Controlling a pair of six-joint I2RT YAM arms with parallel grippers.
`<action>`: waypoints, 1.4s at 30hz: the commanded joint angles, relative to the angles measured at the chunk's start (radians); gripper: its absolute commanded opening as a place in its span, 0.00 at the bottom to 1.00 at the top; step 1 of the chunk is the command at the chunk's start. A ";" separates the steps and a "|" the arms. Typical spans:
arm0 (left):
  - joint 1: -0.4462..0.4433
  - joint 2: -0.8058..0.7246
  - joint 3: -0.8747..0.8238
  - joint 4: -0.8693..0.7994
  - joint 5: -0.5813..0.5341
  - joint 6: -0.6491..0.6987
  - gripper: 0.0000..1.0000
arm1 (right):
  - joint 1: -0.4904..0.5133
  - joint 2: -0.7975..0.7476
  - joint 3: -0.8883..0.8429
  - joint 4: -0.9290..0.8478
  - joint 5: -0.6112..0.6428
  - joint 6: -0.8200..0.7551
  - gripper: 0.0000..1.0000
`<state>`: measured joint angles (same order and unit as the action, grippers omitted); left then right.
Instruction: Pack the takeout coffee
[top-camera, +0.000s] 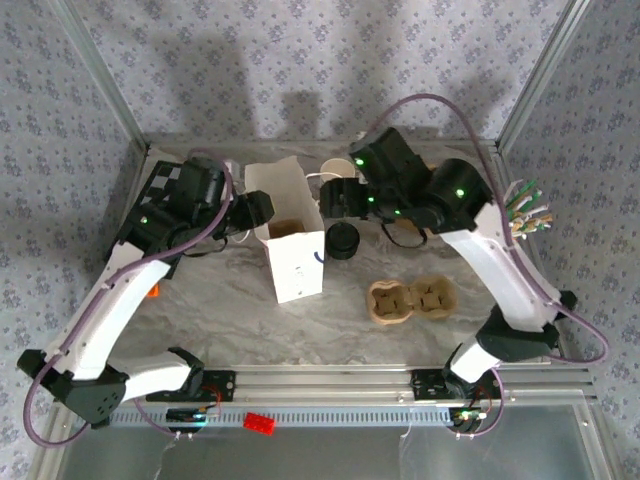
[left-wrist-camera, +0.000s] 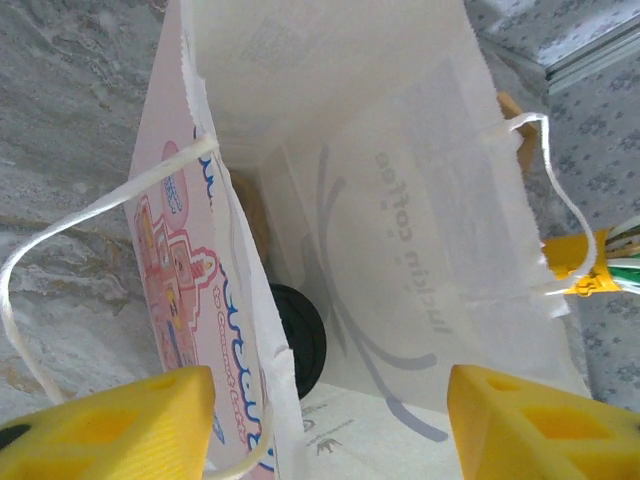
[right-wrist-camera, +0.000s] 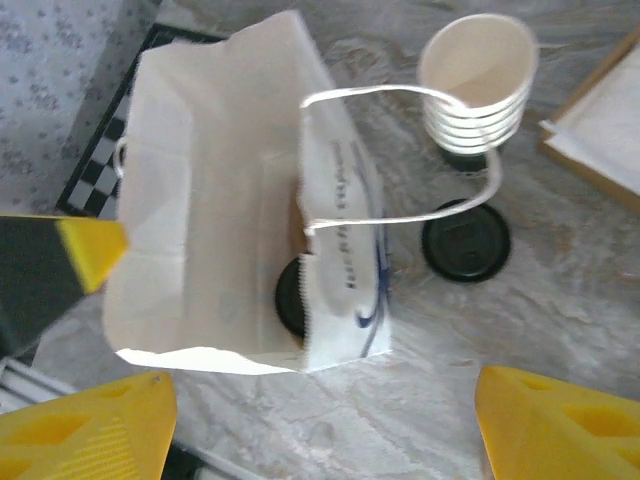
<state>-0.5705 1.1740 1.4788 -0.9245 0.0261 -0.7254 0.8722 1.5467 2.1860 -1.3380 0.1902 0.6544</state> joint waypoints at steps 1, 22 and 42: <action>0.022 -0.050 0.044 -0.008 0.030 0.052 0.67 | -0.076 -0.118 -0.104 0.021 0.082 -0.016 0.80; 0.051 -0.092 0.063 0.128 0.158 0.271 0.82 | -0.940 -0.287 -0.561 -0.005 -0.035 -0.220 0.59; 0.054 -0.066 0.020 0.226 0.082 0.354 0.82 | -1.272 -0.089 -0.423 0.116 -0.238 -0.360 0.50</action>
<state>-0.5236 1.1149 1.5059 -0.7475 0.1333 -0.4026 -0.3843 1.4387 1.7092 -1.2221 -0.0181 0.3233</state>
